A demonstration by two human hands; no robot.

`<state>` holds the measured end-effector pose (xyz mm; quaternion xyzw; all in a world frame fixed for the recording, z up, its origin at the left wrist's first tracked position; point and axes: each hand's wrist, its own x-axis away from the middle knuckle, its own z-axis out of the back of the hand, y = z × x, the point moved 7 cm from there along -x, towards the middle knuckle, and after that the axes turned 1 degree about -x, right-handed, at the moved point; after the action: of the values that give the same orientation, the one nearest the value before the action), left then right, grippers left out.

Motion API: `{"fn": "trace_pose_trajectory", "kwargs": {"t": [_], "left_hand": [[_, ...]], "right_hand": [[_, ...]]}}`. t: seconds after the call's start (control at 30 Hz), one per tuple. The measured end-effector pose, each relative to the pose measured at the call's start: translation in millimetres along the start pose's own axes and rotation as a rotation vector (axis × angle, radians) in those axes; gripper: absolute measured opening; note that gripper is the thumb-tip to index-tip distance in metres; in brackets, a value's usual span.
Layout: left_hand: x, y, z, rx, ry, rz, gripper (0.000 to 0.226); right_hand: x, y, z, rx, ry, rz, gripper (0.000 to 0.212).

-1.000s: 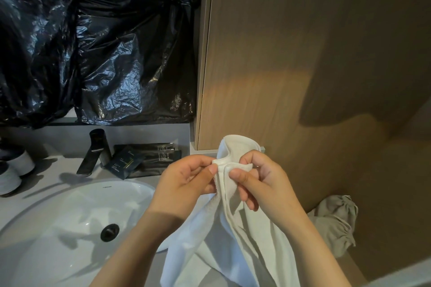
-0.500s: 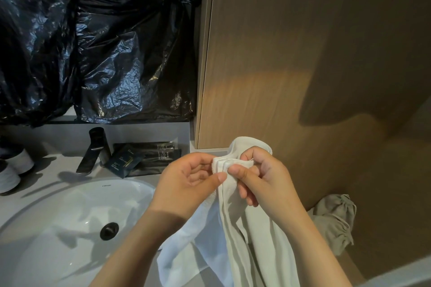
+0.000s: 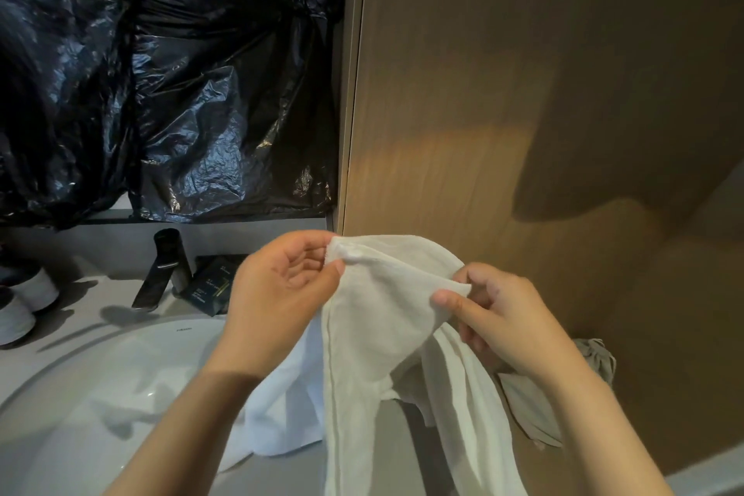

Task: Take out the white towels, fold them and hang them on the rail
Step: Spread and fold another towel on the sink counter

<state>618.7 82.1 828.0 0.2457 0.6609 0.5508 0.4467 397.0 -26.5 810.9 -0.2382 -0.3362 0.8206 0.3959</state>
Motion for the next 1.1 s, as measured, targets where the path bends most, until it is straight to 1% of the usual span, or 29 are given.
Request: {"fn": "trace_pose_trajectory", "kwargs": {"t": [0.13, 0.23, 0.3, 0.4, 0.5, 0.57, 0.63, 0.73, 0.83, 1.0, 1.1], "left_hand": [[-9.7, 12.0, 11.9, -0.113, 0.018, -0.071, 0.025], [-13.7, 21.9, 16.3, -0.175, 0.020, -0.128, 0.027], [-17.6, 28.2, 19.8, -0.201, 0.023, -0.159, 0.028], [-23.5, 32.2, 26.5, -0.192, 0.041, -0.171, 0.027], [-23.6, 31.5, 26.8, -0.191, 0.052, -0.165, 0.024], [-21.2, 30.4, 25.1, -0.172, 0.058, -0.156, 0.023], [-19.9, 32.3, 22.9, -0.162, 0.056, -0.156, 0.024], [-18.2, 40.8, 14.9, -0.171, 0.013, -0.180, 0.026], [-13.8, 49.6, 0.9, -0.166, -0.066, -0.201, 0.027], [-8.0, 57.5, -11.5, -0.202, -0.154, -0.260, 0.028], [-8.3, 52.5, -8.4, -0.176, -0.180, -0.262, 0.028]], "right_hand": [[-6.2, -0.4, 24.1, 0.279, 0.090, 0.082, 0.039], [-10.1, -14.6, 35.8, 0.337, 0.193, 0.194, 0.040], [-9.9, -23.1, 40.4, 0.254, 0.255, 0.246, 0.036], [-9.5, -27.9, 42.7, -0.012, 0.321, 0.253, 0.024], [-10.7, -30.5, 42.8, -0.137, 0.358, 0.246, 0.025], [-13.0, -30.7, 39.1, -0.157, 0.299, 0.217, 0.024], [-13.4, -32.3, 35.0, -0.089, 0.210, 0.197, 0.030], [-11.1, -43.9, 30.1, 0.067, 0.134, 0.251, 0.029], [-12.6, -62.9, 18.7, 0.107, 0.079, 0.294, 0.036], [-15.1, -87.3, 5.1, 0.030, 0.055, 0.343, 0.021], [-13.4, -92.4, 4.1, 0.038, 0.070, 0.352, 0.024]]}}
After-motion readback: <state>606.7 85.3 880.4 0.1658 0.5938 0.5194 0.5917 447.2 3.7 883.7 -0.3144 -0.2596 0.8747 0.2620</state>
